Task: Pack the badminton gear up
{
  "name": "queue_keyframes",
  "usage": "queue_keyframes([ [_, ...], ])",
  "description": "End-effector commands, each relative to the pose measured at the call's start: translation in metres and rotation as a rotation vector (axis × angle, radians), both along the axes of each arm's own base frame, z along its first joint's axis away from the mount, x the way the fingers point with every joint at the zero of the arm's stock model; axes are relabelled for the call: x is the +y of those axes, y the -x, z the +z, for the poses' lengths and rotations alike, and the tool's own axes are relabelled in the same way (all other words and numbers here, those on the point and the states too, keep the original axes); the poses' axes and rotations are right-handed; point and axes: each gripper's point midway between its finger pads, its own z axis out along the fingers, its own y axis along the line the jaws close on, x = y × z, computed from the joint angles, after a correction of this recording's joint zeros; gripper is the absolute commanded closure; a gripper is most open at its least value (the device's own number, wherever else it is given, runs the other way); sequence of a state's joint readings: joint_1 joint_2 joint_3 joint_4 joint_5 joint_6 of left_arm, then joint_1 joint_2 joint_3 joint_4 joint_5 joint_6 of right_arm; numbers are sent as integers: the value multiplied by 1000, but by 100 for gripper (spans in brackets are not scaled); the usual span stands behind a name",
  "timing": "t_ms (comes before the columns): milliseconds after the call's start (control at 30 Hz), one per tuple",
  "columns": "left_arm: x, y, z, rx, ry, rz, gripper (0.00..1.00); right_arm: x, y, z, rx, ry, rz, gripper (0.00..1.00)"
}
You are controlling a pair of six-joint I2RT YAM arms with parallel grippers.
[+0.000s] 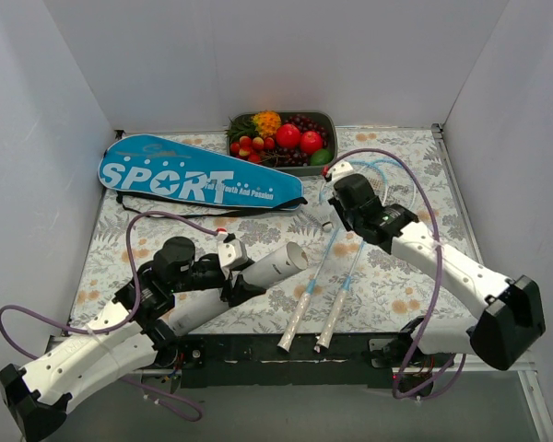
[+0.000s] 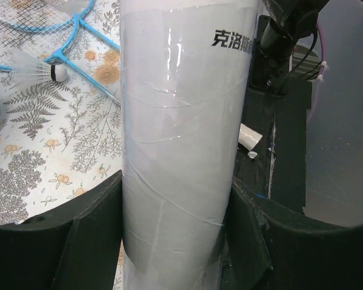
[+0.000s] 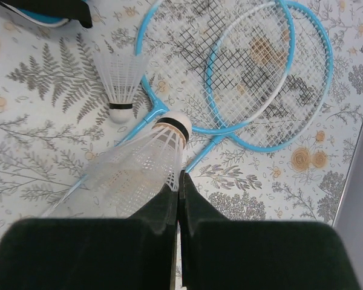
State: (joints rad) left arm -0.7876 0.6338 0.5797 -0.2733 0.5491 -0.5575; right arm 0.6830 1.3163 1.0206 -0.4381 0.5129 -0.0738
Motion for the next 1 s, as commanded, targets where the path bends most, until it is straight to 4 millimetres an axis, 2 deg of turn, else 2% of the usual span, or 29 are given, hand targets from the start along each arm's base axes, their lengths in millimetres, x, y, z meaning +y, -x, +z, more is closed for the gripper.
queue_keyframes([
  [0,-1,-3,10,-45,16,5,85,16,20,42,1,-192,31,99],
  [67,-2,-3,7,-38,10,2,85,16,27,64,-39,-255,54,99],
  [100,-2,-3,7,-35,8,-1,85,21,32,81,-56,-322,90,99],
  [167,-3,-2,6,-34,5,-8,85,29,41,97,-51,-384,151,99],
  [333,-3,-2,2,-35,0,-7,85,66,78,151,14,-599,380,99],
  [467,-3,-2,3,-37,-1,-5,85,78,102,173,86,-670,476,99],
  [567,-3,-1,4,-41,2,-10,85,86,122,188,136,-721,564,99],
  [833,-1,8,15,-52,32,-41,85,86,175,191,348,-773,680,99],
  [967,-2,14,21,-50,45,-71,84,82,195,196,393,-793,733,99],
])
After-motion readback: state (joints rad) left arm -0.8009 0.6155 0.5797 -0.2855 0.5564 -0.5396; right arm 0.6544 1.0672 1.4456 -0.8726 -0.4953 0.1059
